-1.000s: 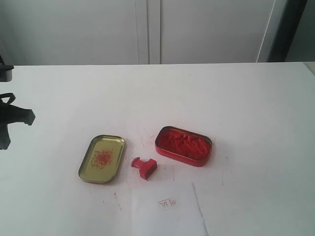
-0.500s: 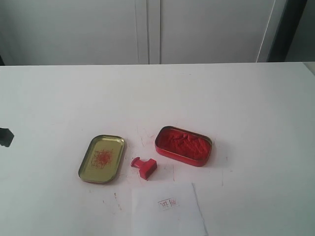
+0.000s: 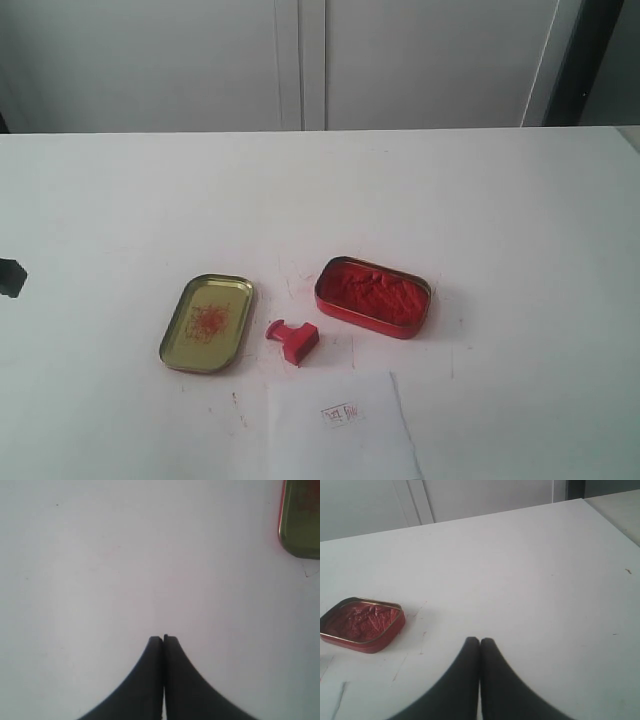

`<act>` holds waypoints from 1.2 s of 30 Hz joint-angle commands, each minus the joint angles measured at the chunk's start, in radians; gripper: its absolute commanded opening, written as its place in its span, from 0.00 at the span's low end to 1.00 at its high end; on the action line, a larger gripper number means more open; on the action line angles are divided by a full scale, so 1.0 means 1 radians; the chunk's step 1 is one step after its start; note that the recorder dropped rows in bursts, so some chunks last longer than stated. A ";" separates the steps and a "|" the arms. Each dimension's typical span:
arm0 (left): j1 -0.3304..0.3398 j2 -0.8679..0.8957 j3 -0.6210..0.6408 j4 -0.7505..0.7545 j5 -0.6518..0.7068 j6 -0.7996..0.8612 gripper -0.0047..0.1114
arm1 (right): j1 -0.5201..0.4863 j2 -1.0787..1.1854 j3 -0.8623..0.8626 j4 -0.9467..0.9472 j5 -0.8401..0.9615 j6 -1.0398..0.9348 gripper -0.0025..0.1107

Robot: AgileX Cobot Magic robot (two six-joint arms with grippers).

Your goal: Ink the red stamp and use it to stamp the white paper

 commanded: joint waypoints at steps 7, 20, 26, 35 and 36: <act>0.104 -0.191 0.051 -0.007 -0.040 -0.001 0.04 | -0.002 -0.003 0.005 0.000 -0.014 -0.001 0.02; 0.170 -0.593 0.393 -0.007 -0.311 -0.001 0.04 | -0.002 -0.003 0.005 0.000 -0.014 -0.001 0.02; 0.170 -0.788 0.548 0.020 -0.335 -0.001 0.04 | -0.002 -0.003 0.005 0.000 -0.014 -0.001 0.02; 0.170 -1.007 0.723 0.030 -0.415 0.001 0.04 | -0.002 -0.003 0.005 0.000 -0.014 -0.001 0.02; 0.170 -1.028 0.741 0.030 -0.432 0.001 0.04 | -0.002 -0.003 0.005 0.000 -0.014 -0.001 0.02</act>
